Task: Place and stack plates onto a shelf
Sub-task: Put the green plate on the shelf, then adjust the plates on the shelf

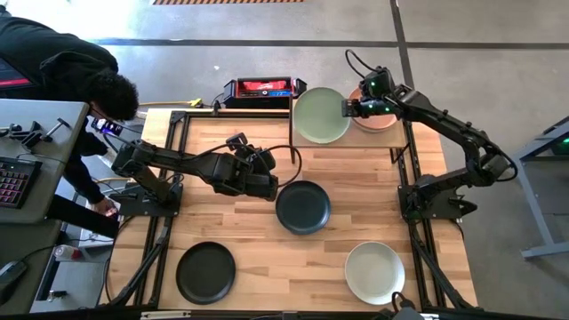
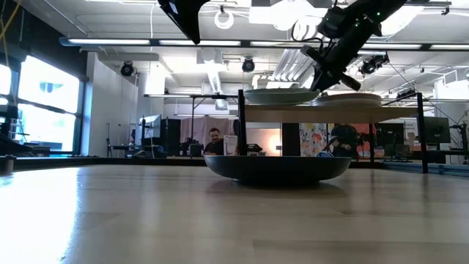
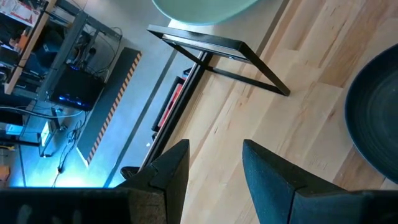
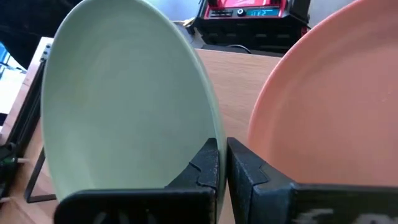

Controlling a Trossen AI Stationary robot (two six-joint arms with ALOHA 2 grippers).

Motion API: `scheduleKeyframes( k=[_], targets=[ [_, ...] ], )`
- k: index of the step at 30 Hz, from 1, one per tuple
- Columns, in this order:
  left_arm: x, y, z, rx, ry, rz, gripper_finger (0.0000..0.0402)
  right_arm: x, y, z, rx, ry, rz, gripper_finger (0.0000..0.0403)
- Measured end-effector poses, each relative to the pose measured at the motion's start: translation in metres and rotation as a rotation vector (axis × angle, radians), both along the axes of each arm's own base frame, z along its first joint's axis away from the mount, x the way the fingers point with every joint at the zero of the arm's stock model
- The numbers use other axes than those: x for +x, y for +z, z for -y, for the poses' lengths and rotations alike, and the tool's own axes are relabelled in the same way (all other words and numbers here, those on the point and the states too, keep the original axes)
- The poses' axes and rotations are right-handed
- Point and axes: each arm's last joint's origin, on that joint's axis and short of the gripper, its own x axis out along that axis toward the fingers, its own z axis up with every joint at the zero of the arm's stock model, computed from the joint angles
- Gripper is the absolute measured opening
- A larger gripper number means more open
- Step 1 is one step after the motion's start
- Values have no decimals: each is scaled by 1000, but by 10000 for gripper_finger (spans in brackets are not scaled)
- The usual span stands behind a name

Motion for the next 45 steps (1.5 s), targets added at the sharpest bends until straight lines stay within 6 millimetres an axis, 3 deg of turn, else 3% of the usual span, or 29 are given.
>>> scheduleKeyframes(
  k=[15, 27, 37, 45],
  targets=[
    [0, 0, 0, 0, 0, 0, 137, 1, 0, 0, -19, 34, -4, 3],
    [0, 0, 0, 0, 0, 0, 137, 1, 2, 1, -41, 38, 0, 74],
    [0, 0, 0, 0, -1, -1, 137, 0, 3, 1, -29, 81, 28, 76],
    [0, 0, 0, 0, -1, -1, 137, -5, -3, -2, 9, 85, -57, 76]
  ],
)
